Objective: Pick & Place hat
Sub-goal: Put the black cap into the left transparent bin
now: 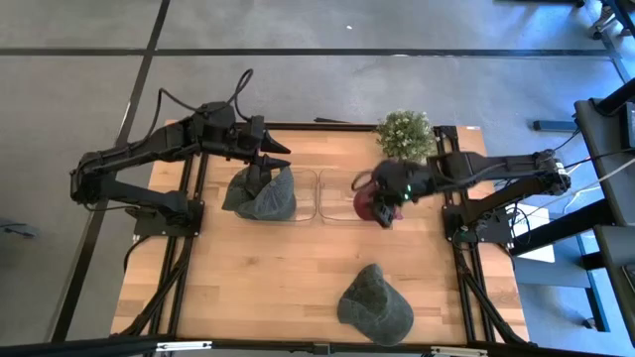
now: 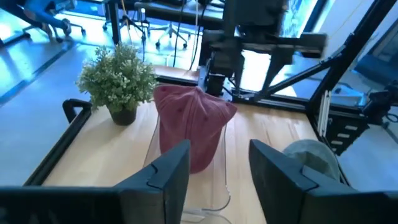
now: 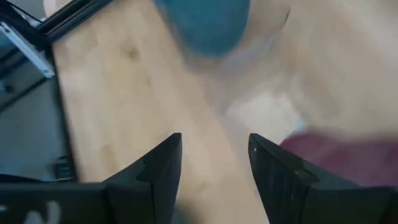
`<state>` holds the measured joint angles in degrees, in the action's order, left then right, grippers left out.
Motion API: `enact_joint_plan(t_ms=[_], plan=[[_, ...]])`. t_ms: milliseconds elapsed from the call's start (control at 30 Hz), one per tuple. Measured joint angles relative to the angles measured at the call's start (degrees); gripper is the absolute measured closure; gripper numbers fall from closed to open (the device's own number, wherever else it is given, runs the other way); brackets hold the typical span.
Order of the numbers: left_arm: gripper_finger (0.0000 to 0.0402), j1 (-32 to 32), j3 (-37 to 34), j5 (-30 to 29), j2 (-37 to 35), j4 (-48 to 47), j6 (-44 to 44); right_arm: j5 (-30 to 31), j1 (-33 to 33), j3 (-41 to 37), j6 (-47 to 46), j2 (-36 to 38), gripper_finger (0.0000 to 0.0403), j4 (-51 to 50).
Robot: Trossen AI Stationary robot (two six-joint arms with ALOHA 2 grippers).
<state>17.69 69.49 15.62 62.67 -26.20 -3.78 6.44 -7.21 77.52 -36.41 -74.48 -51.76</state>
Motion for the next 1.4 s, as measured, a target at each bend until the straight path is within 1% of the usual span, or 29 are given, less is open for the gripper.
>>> enact_joint_plan(t_ms=[200, 400, 467, 533, 667, 767, 867, 1033, 1100, 1233, 1300, 1400], plan=[[0.0240, -0.87, -5.22, -0.04, -1.85, 6.26, -3.03, -0.07, -13.44, 0.00, -27.33, 0.00, 0.0217, -6.05], [0.0242, -3.26, -5.52, -0.82, -1.45, 6.77, -4.66, -0.57, -27.04, 0.00, -51.55, -1.03, 0.0217, -7.48], [0.0240, -4.35, -5.52, -1.98, -1.20, 8.16, -5.45, -0.73, -31.34, 0.00, -58.97, -2.21, 0.0217, -8.21], [0.0240, -5.38, -5.52, -3.89, -1.05, 9.15, -6.90, -2.18, -35.38, 0.00, -66.02, -3.91, 0.0217, -9.51], [0.0242, -7.31, -5.52, -7.89, -0.91, 9.32, -8.58, -4.55, -43.06, -0.07, -76.80, -8.31, 0.0217, -8.87], [0.0241, -8.83, -5.52, -10.10, -0.91, 9.32, -9.73, -4.15, -47.71, -0.07, -82.68, -11.61, 0.0217, -5.65], [0.0240, -10.27, -5.52, -12.16, -0.91, 9.34, -10.68, -0.58, -51.46, -0.07, -86.86, -14.63, 0.0217, -1.54], [0.0242, -12.62, -5.52, -15.05, -0.91, 9.37, -11.71, 8.38, -55.83, -0.07, -93.04, -18.99, 0.0217, 1.12], [0.0244, -13.43, -5.52, -15.79, -0.91, 9.76, -12.13, 10.00, -57.21, -0.09, -94.87, -20.37, 0.0217, 2.36], [0.0244, -14.87, -5.52, -17.16, -0.91, 9.78, -12.25, 13.66, -59.42, -0.09, -95.38, -23.62, 0.0217, 6.86], [0.0244, -15.58, -5.52, -18.37, -0.91, 9.78, -13.07, 14.63, -59.94, -0.09, -95.54, -25.14, 0.0217, 7.64], [0.0244, -16.51, -5.52, -19.62, -0.91, 9.78, -13.87, 13.28, -59.87, -0.09, -96.58, -27.87, 0.0217, 7.65]])
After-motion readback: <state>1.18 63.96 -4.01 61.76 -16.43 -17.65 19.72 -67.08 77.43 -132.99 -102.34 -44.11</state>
